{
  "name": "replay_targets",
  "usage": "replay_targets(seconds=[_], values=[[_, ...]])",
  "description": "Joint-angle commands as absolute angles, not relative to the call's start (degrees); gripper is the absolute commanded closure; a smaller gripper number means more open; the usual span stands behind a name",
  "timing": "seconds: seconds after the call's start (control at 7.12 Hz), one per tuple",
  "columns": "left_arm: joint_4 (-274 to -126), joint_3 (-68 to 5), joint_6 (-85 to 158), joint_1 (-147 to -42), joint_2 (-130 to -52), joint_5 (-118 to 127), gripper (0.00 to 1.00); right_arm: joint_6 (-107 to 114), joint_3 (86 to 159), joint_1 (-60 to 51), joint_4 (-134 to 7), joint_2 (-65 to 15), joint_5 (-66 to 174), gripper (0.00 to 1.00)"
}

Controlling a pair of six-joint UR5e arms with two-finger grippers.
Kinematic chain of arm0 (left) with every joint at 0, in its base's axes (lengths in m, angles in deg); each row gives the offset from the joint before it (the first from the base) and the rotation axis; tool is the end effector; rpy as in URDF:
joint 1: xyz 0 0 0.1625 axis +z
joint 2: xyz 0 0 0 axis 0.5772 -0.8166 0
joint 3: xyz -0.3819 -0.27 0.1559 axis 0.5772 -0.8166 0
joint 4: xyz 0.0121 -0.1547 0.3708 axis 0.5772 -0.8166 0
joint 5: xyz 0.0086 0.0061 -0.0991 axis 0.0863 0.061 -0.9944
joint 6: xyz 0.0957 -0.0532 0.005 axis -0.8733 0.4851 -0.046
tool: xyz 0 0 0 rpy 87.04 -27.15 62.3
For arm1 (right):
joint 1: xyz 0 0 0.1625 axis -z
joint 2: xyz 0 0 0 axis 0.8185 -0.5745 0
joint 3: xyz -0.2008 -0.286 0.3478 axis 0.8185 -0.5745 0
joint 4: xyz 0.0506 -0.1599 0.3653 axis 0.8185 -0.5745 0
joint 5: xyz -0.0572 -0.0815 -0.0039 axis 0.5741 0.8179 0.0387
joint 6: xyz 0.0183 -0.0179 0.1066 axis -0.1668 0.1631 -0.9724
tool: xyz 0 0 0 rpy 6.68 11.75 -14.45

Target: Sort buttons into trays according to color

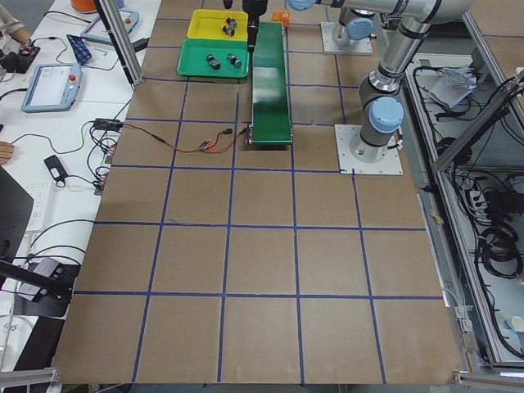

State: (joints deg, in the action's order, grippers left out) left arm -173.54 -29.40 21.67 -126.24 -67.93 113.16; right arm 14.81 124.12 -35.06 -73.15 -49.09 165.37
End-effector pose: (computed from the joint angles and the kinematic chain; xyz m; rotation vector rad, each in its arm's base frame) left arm -0.1462 -0.4534 0.5860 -0.0311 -3.0912 0.1398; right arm 0.1357 -0.4368 0.5339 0.1337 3.1168 0.1130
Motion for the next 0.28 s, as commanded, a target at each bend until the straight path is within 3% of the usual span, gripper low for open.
replay_targets(seconds=[0.0,0.14], values=[[-173.54,-29.38,21.46,-126.31,-67.79,113.1,0.0,14.74,124.13,-34.89,-73.3,-49.71,165.28,0.0],[-173.54,-29.47,21.54,-126.31,-67.87,113.18,0.0,14.74,124.05,-34.89,-73.65,-49.8,165.28,0.0]])
